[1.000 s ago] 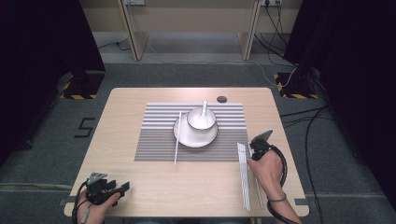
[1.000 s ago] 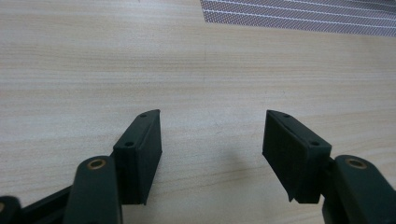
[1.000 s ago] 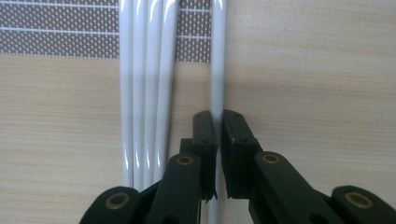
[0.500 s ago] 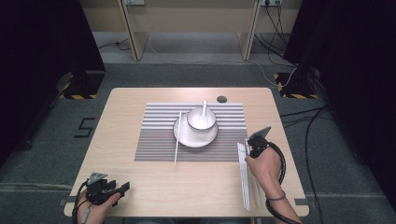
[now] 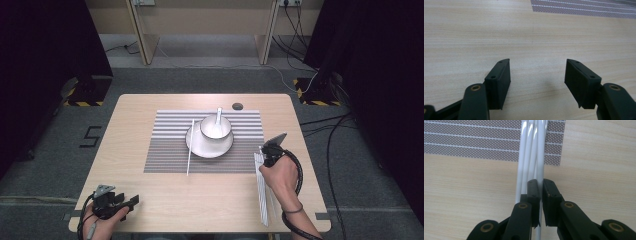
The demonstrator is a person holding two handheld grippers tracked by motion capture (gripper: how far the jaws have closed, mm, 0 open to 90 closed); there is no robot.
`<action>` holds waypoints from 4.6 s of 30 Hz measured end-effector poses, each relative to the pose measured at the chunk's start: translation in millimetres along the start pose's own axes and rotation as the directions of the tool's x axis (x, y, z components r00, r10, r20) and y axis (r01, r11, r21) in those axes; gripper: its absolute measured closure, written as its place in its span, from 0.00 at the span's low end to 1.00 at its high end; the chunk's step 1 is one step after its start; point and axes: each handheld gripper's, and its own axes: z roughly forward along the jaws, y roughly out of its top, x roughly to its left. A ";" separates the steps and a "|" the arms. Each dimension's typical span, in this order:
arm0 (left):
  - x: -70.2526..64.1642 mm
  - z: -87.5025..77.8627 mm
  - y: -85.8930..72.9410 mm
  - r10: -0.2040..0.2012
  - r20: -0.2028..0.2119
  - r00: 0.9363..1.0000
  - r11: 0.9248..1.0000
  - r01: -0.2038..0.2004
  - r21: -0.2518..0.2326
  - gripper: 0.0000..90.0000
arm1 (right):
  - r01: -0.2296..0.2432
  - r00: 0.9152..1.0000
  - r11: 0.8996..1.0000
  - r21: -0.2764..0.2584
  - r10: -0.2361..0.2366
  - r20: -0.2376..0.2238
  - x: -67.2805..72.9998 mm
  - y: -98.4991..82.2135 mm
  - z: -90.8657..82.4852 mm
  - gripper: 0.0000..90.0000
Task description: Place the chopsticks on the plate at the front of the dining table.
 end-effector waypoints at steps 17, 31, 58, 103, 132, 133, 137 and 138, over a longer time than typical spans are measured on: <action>-0.1 0.1 0.2 0.000 0.000 1.000 1.000 0.000 0.001 0.42 | 0.032 0.999 0.999 -0.009 -0.032 -0.012 16.1 5.7 -5.8 0.94; -0.1 0.3 0.2 0.000 0.001 1.000 1.000 0.000 0.000 0.42 | 0.058 0.998 0.998 -0.006 -0.058 -0.014 30.6 9.4 -6.1 0.94; 0.0 0.4 0.3 0.001 0.003 1.000 1.000 -0.001 0.000 0.41 | 0.100 0.995 0.995 -0.013 -0.100 -0.019 53.1 16.0 -11.6 0.94; 0.1 0.2 0.6 0.003 0.006 1.000 1.000 -0.003 0.004 0.41 | 0.149 0.988 0.988 -0.028 -0.150 -0.037 88.0 22.3 -15.1 0.94; -0.3 0.7 0.7 0.002 0.007 1.000 1.000 -0.002 0.001 0.42 | 0.173 0.984 0.984 -0.032 -0.175 -0.042 101.3 24.6 -15.9 0.94; -0.3 0.7 0.7 0.002 0.007 1.000 1.000 -0.002 0.001 0.41 | 0.169 0.984 0.985 -0.033 -0.171 -0.044 101.3 24.4 -15.9 0.94; -0.4 0.8 0.7 0.003 0.006 1.000 1.000 -0.003 0.001 0.41 | 0.166 0.985 0.986 -0.029 -0.167 -0.042 101.3 23.9 -17.0 0.94; -0.3 0.7 0.8 0.006 0.006 1.000 1.000 -0.006 0.003 0.41 | 0.168 0.985 0.985 -0.029 -0.169 -0.042 101.2 23.7 -16.9 0.94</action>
